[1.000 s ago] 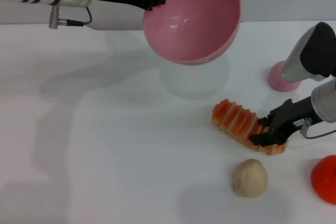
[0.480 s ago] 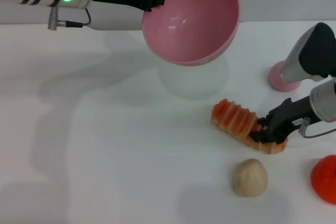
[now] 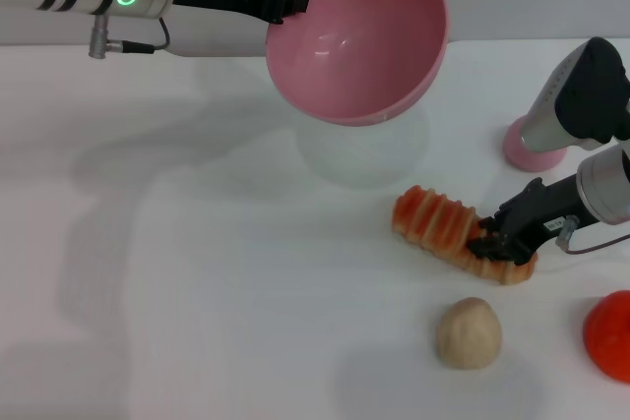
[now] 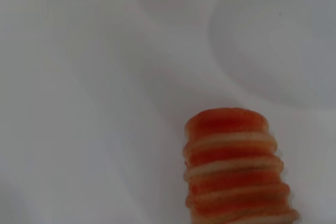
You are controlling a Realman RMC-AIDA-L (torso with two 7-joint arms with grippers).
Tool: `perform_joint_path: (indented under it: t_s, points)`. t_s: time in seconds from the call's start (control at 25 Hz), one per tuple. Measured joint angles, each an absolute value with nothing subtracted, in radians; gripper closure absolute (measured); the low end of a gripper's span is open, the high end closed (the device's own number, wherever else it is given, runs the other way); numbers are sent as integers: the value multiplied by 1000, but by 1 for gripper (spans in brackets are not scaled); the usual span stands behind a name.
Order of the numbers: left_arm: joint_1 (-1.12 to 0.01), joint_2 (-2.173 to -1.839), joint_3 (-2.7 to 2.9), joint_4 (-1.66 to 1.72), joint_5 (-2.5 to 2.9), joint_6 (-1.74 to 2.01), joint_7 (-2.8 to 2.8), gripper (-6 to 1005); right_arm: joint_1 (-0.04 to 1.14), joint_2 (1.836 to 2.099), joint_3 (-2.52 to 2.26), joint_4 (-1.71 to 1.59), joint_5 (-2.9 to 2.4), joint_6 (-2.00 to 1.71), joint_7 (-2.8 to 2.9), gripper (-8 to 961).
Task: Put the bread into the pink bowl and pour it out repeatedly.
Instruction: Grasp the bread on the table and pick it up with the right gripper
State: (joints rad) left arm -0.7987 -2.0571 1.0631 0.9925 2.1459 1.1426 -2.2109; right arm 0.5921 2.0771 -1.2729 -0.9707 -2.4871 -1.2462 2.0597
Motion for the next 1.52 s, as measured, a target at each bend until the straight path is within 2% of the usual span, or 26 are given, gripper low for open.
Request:
perform_joint_path:
  t_s: [0.28,0.68,0.96,1.12,1.24,1.52]
  points:
    - [-799,-2057,1063,996,2146,1147,-2211,919,592,2077,-1273,-971,-2486,-1245,2060,679]
    - [-799,-2056,1063,1000,2146,1151,-2213,916,592,2077,-1273,-971,-2485,-1245,2060,767]
    - [-798,-2053,1063,1000,2147,1149,-2211,913,584,2077,-1273,-978,-2484,-1249,2063,785]
    - [-795,-2049,1054,996,2153,1144,-2211,912,532,2078,-1271,-1051,-2449,-1248,2066,789]
    - [-782,-2047,1053,999,2153,1138,-2211,911,438,2077,-1265,-1182,-2376,-1229,2067,791]
    - [-766,-2042,1052,997,2154,1128,-2210,909,320,2080,-1271,-1353,-2356,-1142,2100,797]
